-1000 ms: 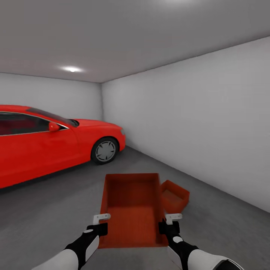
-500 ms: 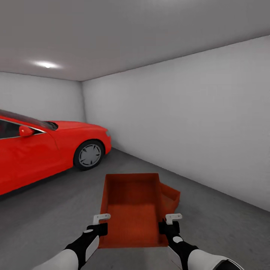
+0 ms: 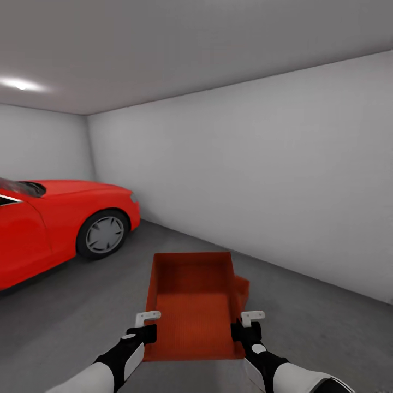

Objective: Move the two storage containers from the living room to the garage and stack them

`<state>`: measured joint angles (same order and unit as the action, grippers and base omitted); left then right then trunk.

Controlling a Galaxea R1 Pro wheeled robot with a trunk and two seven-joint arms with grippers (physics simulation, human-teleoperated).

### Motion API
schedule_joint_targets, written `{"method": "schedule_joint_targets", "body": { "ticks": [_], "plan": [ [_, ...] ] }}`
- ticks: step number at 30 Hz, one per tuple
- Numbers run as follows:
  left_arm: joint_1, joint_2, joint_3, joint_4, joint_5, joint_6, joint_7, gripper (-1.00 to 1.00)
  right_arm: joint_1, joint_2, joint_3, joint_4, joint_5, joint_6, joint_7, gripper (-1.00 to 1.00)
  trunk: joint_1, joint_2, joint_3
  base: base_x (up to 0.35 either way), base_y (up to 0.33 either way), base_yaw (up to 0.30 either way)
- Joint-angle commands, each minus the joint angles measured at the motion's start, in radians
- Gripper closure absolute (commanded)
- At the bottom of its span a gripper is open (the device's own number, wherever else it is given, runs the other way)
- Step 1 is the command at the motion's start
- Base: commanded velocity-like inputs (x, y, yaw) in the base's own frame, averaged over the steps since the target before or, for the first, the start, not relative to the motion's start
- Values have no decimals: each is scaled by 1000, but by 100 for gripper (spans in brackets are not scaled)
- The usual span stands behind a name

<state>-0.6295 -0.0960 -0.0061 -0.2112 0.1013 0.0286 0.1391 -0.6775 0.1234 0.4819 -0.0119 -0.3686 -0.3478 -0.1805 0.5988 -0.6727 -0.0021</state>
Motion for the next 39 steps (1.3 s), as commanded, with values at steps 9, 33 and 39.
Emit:
{"method": "schedule_joint_targets", "body": {
  "ticks": [9,33,39],
  "plan": [
    [1,9,9,-6,-5,4,10,100,-1,1,-60,0,8,3,1,100,1,0,0,303,216,-284],
    [1,9,9,-7,-5,4,10,100,-1,1,-60,0,8,4,1,100,1,0,0,302,216,-115],
    [1,9,9,-7,-5,4,10,100,-1,1,-60,0,8,4,1,100,1,0,0,302,216,0]
  ]
}}
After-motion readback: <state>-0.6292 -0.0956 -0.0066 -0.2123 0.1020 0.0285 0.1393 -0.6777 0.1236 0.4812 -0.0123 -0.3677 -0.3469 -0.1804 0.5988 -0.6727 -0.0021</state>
